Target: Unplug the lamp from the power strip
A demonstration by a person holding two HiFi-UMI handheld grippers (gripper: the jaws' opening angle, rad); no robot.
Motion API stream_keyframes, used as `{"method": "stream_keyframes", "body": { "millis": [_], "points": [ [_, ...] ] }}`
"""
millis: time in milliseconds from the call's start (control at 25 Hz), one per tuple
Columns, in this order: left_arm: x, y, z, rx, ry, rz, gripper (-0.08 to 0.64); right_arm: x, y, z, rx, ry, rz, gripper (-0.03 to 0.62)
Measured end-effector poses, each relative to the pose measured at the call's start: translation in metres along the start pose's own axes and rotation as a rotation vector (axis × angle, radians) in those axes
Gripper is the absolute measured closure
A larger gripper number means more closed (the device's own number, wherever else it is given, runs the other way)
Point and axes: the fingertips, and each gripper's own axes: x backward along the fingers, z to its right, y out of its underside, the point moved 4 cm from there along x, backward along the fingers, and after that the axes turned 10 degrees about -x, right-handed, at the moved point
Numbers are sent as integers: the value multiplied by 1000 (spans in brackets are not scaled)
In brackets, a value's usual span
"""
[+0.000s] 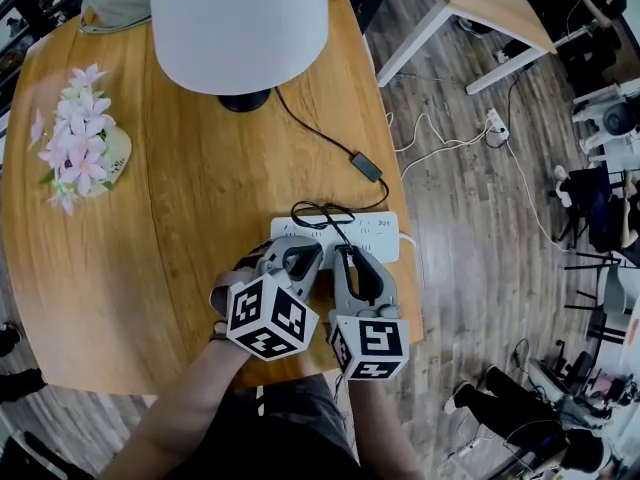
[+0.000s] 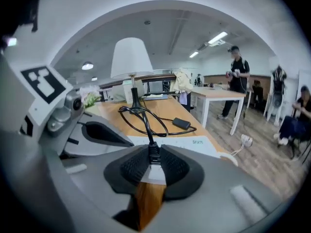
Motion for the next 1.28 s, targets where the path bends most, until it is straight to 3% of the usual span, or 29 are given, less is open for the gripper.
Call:
{"method": "stream_keyframes", "body": {
  "millis": [80,240,280,440,680,1120,1280],
  "points": [
    [-1,-2,1,1,-2,0,565,0,-2,5,-53,-9,8,508],
    [-1,-1,0,10,11,1,565,6,-31,-26,129,-29,73,509],
    [-1,-1,-2,17,14,-1,565,4,-36,-26,137,-37,80,509],
    [-1,0,1,38,28,-7,565,9,-37,-5,-8,-55,82,509],
    [0,-2,-2,60,14,27,565,11,-32,-1,-45,-71,62,508],
    [48,1,-35,156,-151,143,565,-11,-30,-16,11,-101,2,506],
    [63,11,-44,231,-180,197,565,-27,-33,-28,45,-112,-35,505]
  ]
}}
